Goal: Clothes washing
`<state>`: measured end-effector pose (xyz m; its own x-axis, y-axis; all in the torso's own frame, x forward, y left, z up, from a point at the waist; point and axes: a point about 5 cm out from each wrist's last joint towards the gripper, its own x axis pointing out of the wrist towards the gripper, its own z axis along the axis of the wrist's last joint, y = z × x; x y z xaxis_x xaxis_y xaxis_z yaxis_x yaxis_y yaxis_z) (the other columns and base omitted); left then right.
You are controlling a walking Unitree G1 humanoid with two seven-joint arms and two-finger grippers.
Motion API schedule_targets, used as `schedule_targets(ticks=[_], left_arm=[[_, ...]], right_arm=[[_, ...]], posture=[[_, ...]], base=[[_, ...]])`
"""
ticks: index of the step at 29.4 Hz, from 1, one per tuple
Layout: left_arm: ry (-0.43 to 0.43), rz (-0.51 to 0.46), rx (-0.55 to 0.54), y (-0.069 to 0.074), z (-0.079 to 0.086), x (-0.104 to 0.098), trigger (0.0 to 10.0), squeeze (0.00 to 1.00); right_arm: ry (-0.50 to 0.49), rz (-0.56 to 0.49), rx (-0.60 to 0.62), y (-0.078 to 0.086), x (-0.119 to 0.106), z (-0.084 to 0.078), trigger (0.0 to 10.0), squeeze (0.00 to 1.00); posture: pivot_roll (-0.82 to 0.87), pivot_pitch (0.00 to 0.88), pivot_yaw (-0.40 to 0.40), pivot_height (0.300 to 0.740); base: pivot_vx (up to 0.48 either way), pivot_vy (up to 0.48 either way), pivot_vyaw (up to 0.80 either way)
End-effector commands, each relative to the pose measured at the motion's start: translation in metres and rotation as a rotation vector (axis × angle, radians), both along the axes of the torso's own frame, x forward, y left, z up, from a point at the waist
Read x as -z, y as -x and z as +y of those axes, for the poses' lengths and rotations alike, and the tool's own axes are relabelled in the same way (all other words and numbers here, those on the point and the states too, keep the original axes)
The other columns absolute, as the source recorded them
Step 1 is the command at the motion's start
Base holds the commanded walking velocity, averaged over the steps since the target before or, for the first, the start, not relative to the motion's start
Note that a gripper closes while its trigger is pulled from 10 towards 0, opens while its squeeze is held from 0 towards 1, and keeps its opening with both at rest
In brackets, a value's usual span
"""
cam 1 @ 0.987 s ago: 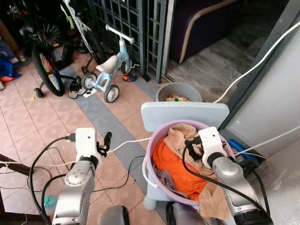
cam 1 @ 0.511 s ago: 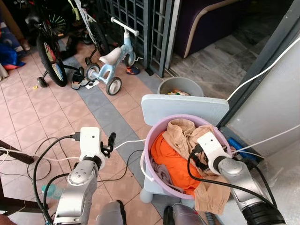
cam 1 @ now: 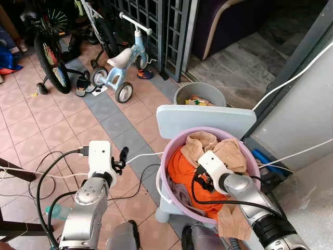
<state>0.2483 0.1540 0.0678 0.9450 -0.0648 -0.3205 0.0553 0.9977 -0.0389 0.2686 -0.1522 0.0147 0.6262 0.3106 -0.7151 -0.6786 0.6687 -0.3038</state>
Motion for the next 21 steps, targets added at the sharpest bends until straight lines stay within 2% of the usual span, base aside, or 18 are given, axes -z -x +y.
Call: schedule_targets(ticks=[1,6,10,11,13,14,15,16,17,21], left_arm=[[-0.008,0.009,-0.007,0.002,0.002,0.000,10.0,0.00],[-0.004,0.014,0.000,0.001,0.000,0.001,10.0,0.00],[-0.004,0.014,0.004,-0.001,-0.001,0.002,10.0,0.00],[-0.004,0.015,0.004,-0.001,-0.001,0.002,10.0,0.00],[-0.003,0.015,0.004,-0.002,-0.001,0.002,10.0,0.00],[-0.003,0.015,0.005,-0.002,-0.001,0.002,10.0,0.00],[-0.004,0.014,0.005,-0.002,-0.002,0.002,10.0,0.00],[-0.004,0.014,0.004,-0.003,-0.002,0.002,10.0,0.00],[-0.004,0.013,0.003,-0.003,-0.002,0.002,10.0,0.00],[-0.003,0.012,0.000,-0.004,-0.002,0.002,10.0,0.00]], right_arm=[[0.023,0.035,-0.051,0.007,0.006,-0.001,0.0,0.00],[0.077,0.018,-0.037,0.011,0.010,-0.013,0.0,0.00],[0.138,-0.089,0.008,0.000,0.002,-0.025,0.4,0.00],[0.138,-0.100,0.029,-0.003,0.001,-0.027,2.7,0.00],[0.151,-0.110,0.044,-0.006,-0.001,-0.031,3.2,0.00],[0.167,-0.111,0.040,-0.006,0.000,-0.033,4.8,0.00],[0.175,-0.102,0.042,-0.004,0.002,-0.035,8.3,0.00],[0.179,-0.091,0.047,-0.003,0.004,-0.036,8.3,0.00],[0.171,-0.075,0.051,-0.001,0.006,-0.037,10.0,0.00],[0.142,-0.030,0.043,0.005,0.012,-0.034,10.0,0.00]], posture=[[0.00,0.141,-0.015,0.740],[-0.01,0.139,-0.012,0.740],[-0.01,0.136,-0.010,0.740],[-0.01,0.135,-0.010,0.740],[-0.01,0.131,-0.011,0.740],[-0.01,0.130,-0.011,0.740],[-0.01,0.129,-0.014,0.740],[-0.01,0.129,-0.014,0.740],[-0.01,0.128,-0.014,0.740],[-0.02,0.128,-0.013,0.740]], base=[[0.000,0.000,0.00],[0.000,0.000,0.00],[0.000,0.000,0.00],[0.000,0.000,0.00],[0.000,0.000,0.00],[0.000,0.000,0.00],[0.000,0.000,0.00],[0.000,0.000,0.00],[0.000,0.000,0.00],[0.000,0.000,0.00]])
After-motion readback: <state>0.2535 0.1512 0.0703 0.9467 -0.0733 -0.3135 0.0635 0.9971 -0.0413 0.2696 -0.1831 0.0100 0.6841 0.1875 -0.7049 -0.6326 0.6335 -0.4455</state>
